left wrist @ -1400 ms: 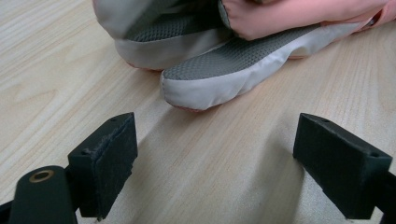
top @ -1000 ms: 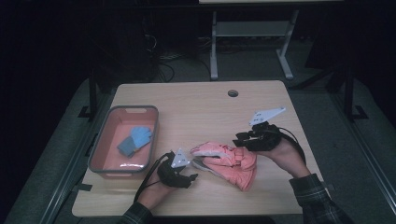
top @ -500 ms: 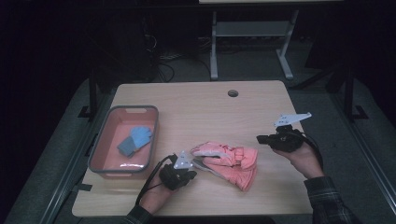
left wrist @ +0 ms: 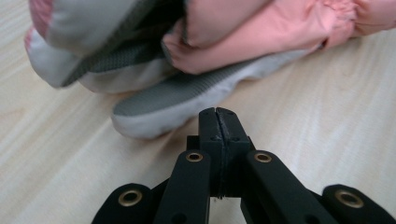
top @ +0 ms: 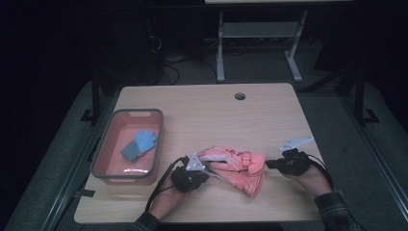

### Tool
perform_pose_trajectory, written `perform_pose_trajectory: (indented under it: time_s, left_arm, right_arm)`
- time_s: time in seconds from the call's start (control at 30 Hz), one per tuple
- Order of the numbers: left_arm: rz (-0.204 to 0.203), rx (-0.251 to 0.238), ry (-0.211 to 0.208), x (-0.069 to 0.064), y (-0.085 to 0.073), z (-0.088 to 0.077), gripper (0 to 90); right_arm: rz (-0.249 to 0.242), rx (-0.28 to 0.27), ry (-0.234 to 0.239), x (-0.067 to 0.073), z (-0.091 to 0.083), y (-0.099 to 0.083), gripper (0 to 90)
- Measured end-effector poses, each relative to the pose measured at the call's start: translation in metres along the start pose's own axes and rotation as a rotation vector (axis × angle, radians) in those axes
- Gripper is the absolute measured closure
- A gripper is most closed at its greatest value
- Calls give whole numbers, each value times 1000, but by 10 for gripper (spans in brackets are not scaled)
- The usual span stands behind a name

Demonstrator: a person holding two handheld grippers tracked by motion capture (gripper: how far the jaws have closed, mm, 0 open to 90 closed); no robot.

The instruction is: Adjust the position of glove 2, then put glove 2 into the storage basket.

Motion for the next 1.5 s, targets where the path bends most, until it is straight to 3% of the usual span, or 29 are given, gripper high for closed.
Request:
perform_pose_trajectory:
  time_s: [0.13,0.6,0.93,1.23,1.5]
  left_arm:
    - [-15,-6,6,7,5,5,895]
    - [2,31,58,21,11,12,895]
    - [-19,34,70,37,19,21,895]
    - [-45,19,70,49,28,29,896]
    - [-60,9,63,52,33,33,896]
  right_arm:
    - [-18,18,20,4,5,-4,899]
    - [-52,29,85,17,15,-2,899]
    - [-89,24,143,32,21,-2,900]
    - [-105,-18,185,46,22,0,900]
    - [-121,-49,216,57,26,3,900]
Point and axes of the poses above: each handheld gripper's, and its own axes: z roughly forward along the jaws, y roughly out of its top, x roughly to its left, the point moved 3 cm from there along z, roughly forward along the jaws, and after that the axes turned 3 degrees about y, right-handed, at the moved point
